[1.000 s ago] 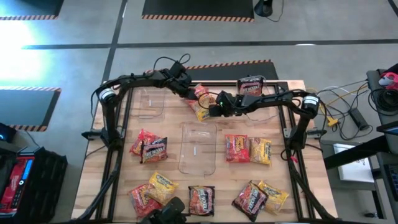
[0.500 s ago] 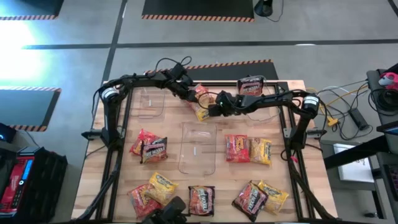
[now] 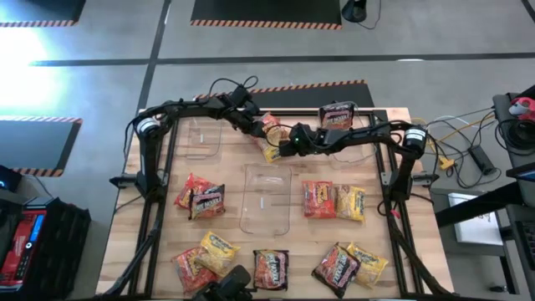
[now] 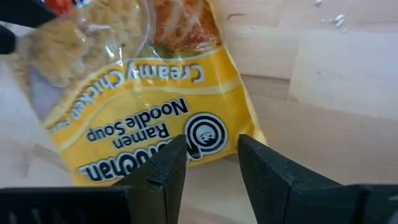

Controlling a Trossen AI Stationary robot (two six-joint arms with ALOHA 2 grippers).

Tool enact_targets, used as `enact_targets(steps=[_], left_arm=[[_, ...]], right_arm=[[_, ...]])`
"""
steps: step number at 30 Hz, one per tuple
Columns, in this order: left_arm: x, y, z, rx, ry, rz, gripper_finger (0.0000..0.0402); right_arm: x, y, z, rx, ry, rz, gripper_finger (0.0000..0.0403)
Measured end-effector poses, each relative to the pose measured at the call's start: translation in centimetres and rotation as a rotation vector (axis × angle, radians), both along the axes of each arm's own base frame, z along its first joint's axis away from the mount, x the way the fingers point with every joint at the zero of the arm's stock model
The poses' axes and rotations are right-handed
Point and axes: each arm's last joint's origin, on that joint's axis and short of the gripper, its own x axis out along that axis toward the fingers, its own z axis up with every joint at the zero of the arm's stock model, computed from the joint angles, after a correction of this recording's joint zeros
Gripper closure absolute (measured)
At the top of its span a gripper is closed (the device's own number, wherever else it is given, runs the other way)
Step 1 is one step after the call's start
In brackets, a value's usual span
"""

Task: Sort Maruchan noodles
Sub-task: Put the yellow noodle pack into the center transparent bin

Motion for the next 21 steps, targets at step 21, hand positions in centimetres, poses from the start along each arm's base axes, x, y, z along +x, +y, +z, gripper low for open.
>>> enact_targets(steps=[21], left_arm=[[0.7,-0.3,0.4,-0.032,-0.062,-0.015,0.0212]], right_arm=[[0.4,0.1,-1.7,0.021,0.029,0.05,0.0295]])
